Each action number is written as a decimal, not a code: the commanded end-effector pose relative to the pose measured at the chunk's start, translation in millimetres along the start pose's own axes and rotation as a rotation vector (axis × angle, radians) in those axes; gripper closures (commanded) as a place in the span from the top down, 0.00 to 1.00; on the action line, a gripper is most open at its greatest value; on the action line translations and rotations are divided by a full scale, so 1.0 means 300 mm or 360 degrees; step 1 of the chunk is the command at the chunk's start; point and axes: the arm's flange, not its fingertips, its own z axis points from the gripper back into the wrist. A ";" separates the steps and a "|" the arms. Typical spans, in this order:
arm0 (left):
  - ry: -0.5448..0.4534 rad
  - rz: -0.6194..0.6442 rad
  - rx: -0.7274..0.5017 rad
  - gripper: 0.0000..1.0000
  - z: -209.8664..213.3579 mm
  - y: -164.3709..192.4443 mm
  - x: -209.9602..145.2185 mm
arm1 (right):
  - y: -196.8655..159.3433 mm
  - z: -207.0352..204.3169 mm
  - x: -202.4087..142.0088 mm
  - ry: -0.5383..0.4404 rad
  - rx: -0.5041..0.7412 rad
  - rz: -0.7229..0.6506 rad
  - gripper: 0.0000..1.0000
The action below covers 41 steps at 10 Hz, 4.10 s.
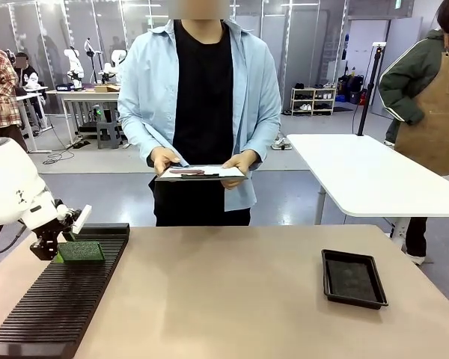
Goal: Inspect the PCB.
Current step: Pick up the Blank PCB and present it to the human.
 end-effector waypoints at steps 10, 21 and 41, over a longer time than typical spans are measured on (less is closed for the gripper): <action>0.0036 0.0010 -0.0131 0.00 0.005 0.025 0.030 | 0.000 0.000 0.006 -0.0012 0.0017 0.0037 1.00; -0.0859 0.1223 -0.0553 0.00 0.273 -0.005 -0.003 | 0.000 0.000 0.006 -0.0012 0.0017 0.0037 1.00; -0.1763 0.2234 -0.1604 0.03 -0.026 0.061 0.123 | 0.000 0.000 0.006 -0.0012 0.0017 0.0037 1.00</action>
